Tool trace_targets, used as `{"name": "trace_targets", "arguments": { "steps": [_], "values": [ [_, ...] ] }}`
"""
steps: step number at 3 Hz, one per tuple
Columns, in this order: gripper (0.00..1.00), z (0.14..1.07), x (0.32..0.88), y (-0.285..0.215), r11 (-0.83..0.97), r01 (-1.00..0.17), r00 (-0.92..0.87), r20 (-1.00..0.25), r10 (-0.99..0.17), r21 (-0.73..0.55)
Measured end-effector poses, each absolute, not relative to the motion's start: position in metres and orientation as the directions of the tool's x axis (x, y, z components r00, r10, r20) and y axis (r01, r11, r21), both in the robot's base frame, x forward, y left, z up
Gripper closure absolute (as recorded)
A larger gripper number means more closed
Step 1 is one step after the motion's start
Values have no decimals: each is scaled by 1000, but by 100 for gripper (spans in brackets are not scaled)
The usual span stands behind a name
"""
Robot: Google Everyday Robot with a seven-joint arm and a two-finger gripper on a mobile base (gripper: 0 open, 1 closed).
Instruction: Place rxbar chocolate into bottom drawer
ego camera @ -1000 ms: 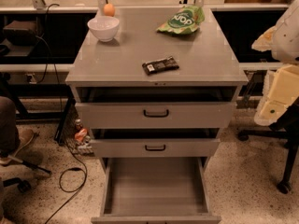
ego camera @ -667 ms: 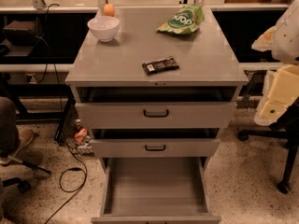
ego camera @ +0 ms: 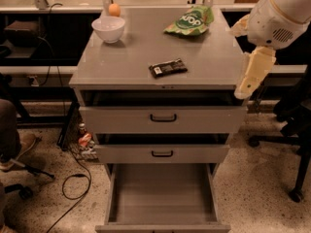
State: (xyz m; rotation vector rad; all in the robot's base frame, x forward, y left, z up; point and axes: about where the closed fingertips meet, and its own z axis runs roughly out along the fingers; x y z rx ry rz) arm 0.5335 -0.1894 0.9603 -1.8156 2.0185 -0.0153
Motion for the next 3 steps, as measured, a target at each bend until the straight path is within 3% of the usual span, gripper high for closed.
{"name": "trace_targets", "arguments": {
  "steps": [2, 3],
  "values": [
    [0, 916, 642, -105, -44, -973, 129, -376, -918, -226],
    [0, 913, 646, -104, -43, -973, 128, -375, -918, -227]
  ]
}}
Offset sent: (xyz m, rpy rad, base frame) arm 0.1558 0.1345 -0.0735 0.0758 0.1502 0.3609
